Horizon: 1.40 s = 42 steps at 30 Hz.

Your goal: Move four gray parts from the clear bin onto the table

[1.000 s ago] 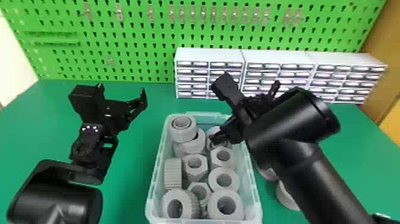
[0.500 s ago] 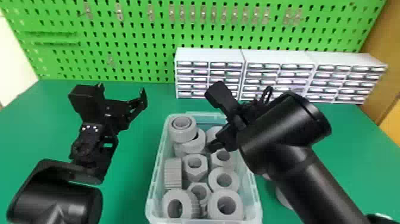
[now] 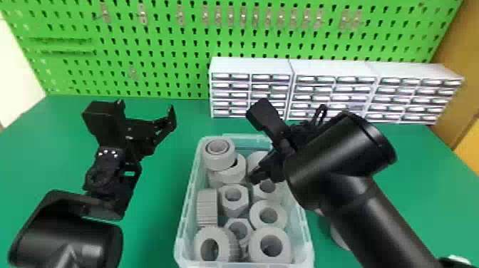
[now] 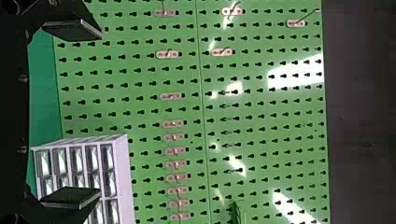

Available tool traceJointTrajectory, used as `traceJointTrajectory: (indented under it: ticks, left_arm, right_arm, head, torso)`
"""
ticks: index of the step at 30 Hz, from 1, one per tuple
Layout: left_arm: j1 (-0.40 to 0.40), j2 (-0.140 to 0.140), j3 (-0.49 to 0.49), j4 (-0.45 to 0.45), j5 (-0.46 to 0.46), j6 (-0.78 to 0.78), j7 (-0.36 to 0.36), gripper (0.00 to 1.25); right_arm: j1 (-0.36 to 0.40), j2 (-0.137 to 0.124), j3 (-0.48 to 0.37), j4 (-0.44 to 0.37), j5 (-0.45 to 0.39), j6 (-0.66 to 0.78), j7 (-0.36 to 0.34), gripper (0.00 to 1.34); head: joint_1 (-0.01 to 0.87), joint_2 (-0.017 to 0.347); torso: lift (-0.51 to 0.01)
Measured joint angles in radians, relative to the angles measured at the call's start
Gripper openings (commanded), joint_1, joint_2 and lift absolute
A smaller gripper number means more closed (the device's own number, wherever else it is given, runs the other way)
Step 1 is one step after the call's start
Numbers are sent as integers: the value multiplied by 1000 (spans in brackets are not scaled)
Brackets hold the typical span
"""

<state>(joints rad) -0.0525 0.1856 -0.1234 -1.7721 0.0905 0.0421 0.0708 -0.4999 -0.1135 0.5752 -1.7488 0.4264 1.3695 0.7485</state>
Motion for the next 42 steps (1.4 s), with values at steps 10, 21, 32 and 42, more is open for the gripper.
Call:
traceJointTrajectory:
  ticks: [10,21,32,42]
  left_arm:
    - [-1,0,-1,0,0,0,0,1140]
    - [-1,0,-1,0,0,0,0,1140]
    - [-1,0,-1,0,0,1,0,1140]
    - [-3,0,-3,0,1,4,0,1140]
  right_arm:
    - [0,0,4,1,0,1,0,804]
    - [1,0,5,3,0,2,0,804]
    - [1,-1,11,8,-3,17,0,804]
    - [-9,-8,25,46,-55,25,17,804]
  head:
    - [678,34]
    - [678,34]
    - [678,34]
    - [678,34]
  torso:
    - [-50]
    - [-50]
    - [-50]
    - [-50]
